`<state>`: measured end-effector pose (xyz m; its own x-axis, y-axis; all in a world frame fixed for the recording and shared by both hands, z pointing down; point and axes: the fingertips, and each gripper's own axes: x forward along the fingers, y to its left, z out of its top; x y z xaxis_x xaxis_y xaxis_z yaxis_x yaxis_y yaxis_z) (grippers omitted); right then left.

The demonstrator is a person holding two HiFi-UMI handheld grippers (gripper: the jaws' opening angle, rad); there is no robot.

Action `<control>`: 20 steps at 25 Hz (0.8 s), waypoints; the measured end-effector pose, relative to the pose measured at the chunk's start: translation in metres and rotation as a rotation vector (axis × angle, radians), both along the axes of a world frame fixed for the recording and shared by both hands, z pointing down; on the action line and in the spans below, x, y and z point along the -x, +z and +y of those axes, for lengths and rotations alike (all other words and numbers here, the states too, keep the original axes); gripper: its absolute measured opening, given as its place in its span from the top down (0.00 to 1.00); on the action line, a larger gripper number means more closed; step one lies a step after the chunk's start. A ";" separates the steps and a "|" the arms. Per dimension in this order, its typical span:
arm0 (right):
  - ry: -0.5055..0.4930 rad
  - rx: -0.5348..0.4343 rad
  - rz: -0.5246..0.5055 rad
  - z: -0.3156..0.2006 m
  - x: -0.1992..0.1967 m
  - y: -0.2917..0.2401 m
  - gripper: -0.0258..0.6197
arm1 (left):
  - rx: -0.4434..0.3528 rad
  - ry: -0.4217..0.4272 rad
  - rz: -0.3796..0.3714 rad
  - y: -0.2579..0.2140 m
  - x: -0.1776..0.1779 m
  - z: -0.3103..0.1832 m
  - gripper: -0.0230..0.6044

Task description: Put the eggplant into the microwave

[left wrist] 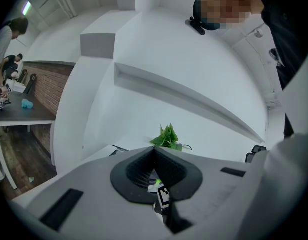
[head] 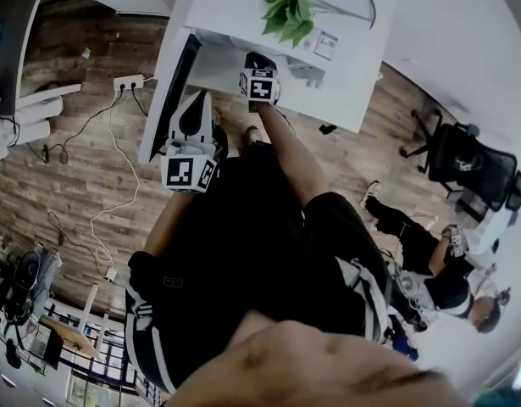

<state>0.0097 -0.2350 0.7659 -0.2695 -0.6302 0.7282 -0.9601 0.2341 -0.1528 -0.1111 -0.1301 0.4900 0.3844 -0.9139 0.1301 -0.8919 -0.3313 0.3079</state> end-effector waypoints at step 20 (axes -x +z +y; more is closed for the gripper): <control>0.002 0.000 0.004 -0.028 -0.004 -0.003 0.90 | 0.016 -0.013 -0.004 0.005 0.003 -0.006 0.91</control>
